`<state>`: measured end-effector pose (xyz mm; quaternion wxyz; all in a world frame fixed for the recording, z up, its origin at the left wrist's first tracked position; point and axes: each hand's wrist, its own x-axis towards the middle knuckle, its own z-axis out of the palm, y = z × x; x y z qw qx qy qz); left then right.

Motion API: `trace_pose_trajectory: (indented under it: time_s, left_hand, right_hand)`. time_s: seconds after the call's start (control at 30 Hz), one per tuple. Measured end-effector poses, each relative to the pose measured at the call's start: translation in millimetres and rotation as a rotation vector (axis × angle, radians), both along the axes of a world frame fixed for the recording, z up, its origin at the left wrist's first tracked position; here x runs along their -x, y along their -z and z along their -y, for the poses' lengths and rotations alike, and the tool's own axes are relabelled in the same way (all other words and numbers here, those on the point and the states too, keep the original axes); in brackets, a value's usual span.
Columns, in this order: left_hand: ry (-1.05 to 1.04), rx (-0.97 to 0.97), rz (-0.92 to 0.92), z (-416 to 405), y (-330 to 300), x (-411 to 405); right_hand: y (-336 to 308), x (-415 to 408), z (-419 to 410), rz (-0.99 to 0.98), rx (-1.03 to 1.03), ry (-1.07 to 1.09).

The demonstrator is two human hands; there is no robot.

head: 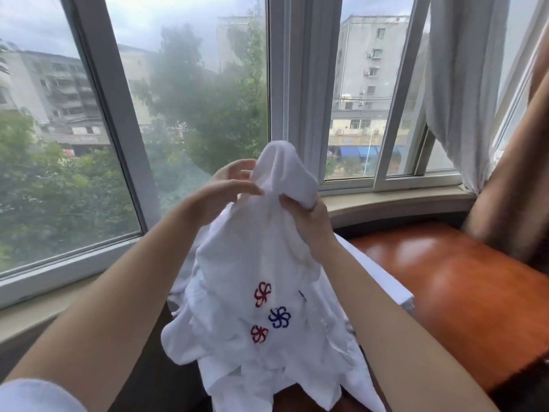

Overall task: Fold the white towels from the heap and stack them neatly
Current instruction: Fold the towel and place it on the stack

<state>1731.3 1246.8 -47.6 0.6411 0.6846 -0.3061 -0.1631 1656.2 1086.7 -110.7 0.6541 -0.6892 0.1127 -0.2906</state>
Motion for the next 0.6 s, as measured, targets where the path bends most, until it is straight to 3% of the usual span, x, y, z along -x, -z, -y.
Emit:
trace_pose_trajectory:
  time_s: [0.1, 0.17, 0.3, 0.4, 0.5, 0.6]
  left_hand:
    - [0.170, -0.245, 0.090, -20, 29, 10]
    - [0.182, -0.309, 0.106, -22, 45, 15]
    - [0.011, -0.094, -0.026, -6, 58, 26]
    - [-0.122, -0.006, -0.072, 10, 67, 30]
    - [-0.122, 0.106, -0.122, 33, 64, 33]
    - [-0.134, 0.150, -0.099, 69, 56, 33]
  right_hand:
    - [-24, 4, 2, -0.058, -0.221, 0.072]
    - [-32, 7, 5, -0.098, -0.351, 0.054]
    - [-16, 18, 10, -0.255, -0.359, 0.019]
    - [1, 29, 25, -0.181, -0.367, -0.135]
    - [12, 37, 44, -0.162, -0.241, -0.330]
    - [18, 38, 67, -0.044, -0.256, -0.371]
